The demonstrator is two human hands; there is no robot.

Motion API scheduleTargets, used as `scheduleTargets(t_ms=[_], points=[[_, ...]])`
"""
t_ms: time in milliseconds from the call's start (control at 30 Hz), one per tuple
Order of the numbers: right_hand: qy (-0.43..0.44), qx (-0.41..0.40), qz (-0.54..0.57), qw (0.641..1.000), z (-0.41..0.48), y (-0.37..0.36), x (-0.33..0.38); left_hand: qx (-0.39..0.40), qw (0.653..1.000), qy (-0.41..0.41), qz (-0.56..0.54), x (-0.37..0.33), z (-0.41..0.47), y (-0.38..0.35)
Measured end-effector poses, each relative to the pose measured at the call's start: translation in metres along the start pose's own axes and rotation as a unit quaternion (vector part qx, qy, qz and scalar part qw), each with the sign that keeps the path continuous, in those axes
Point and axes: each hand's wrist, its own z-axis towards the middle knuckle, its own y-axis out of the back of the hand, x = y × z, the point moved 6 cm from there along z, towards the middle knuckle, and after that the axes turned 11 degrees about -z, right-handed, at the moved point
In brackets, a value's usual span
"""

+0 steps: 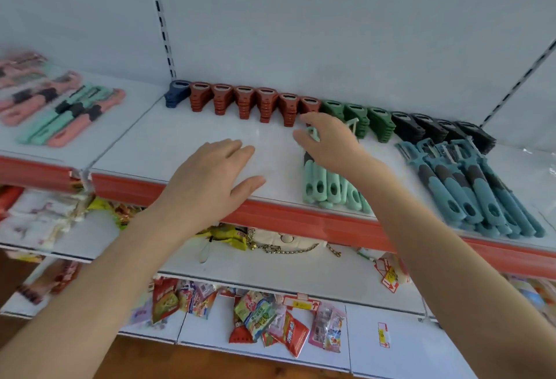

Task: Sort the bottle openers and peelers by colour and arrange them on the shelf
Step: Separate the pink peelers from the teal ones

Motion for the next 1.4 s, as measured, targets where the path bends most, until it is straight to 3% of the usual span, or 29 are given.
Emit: scheduleTargets(t_ms=[367, 667, 833, 1167, 1400], points=[[0.091, 0.015, 0.024, 0.995, 0.038, -0.048, 0.172, -0.042, 0.995, 0.086, 0.027, 0.124, -0.087, 0.08], [0.101, 0.039, 0.053, 0.993, 0.067, -0.082, 0.316, -0.053, 0.995, 0.077, 0.035, 0.238, -0.142, 0.146], [0.063, 0.049, 0.056, 0.995, 0.094, -0.095, 0.343, -0.08, 0.992, 0.087, 0.035, 0.286, -0.144, 0.165], [0.006, 0.106, -0.092, 0.99, 0.155, -0.121, 0.357, -0.128, 0.987, 0.096, 0.029, 0.352, -0.103, 0.18], [-0.027, 0.148, -0.083, 0.985, 0.174, -0.132, 0.361, -0.147, 0.982, 0.114, 0.013, 0.412, -0.072, 0.19]])
